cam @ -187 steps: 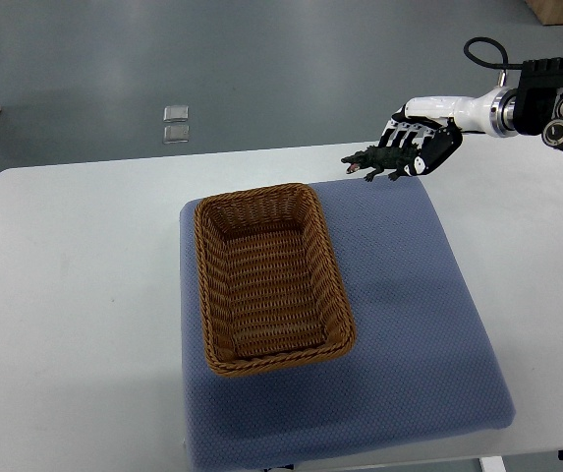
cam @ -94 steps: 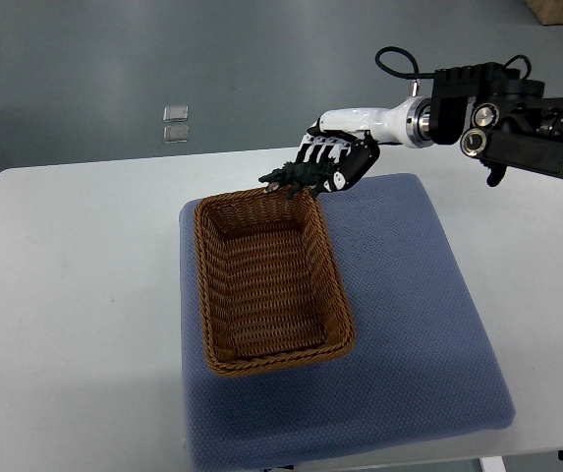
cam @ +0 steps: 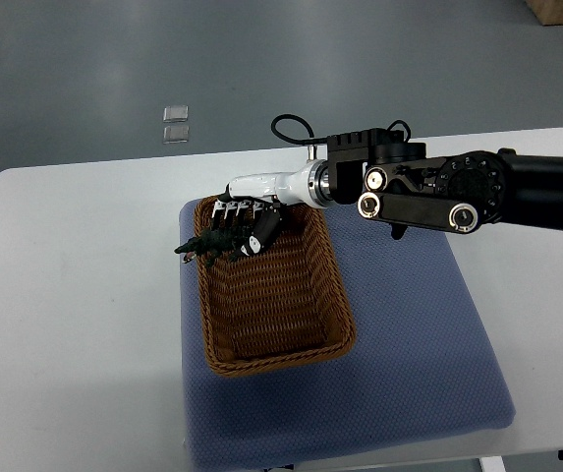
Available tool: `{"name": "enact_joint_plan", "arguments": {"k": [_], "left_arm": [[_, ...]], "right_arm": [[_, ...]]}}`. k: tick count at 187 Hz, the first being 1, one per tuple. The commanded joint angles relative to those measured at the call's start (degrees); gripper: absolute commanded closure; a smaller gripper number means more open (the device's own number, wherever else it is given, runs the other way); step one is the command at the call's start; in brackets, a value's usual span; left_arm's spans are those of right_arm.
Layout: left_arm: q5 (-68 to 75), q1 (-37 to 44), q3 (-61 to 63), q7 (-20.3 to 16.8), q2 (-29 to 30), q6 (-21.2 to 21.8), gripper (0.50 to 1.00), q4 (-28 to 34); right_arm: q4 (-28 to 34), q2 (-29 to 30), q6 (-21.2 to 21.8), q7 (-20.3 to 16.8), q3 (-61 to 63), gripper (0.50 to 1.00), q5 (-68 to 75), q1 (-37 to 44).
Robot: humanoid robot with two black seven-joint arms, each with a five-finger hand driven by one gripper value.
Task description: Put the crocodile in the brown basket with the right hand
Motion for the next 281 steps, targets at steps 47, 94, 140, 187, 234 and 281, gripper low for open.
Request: {"name": "enact_joint_plan", "arguments": {"k": [47, 94, 140, 187, 234, 281], "left_arm": [[0.00, 0.00, -0.01, 0.00, 0.00, 0.00, 0.500, 0.01], [0.00, 0.00, -0.09, 0.00, 0.00, 0.00, 0.500, 0.01], [0.00, 0.00, -0.09, 0.00, 0.00, 0.00, 0.500, 0.01], [0.00, 0.00, -0.01, 0.00, 0.00, -0.09, 0.500, 0.01], [0.00, 0.00, -0.01, 0.00, 0.00, -0.09, 0.500, 0.01], [0.00, 0.00, -0.01, 0.00, 0.00, 0.00, 0.500, 0.01]], "right_arm": [[-2.49, 2.53, -0.89, 0.12, -2.42, 1.000, -1.19, -3.24], [-2.40, 0.24, -0.62, 0.12, -1.99, 1.000, -0.49, -2.37], [-0.38, -3.98, 0.08, 0.12, -1.90, 1.000, -0.05, 0.18], [1.82, -7.58, 0.70, 0.12, -1.81, 1.000, -0.05, 0.18], [1.73, -7.67, 0.34, 0.21, -2.07, 1.000, -1.10, -1.75], [1.11, -7.23, 0.26, 0.21, -2.25, 1.000, -1.81, -3.68]]}}
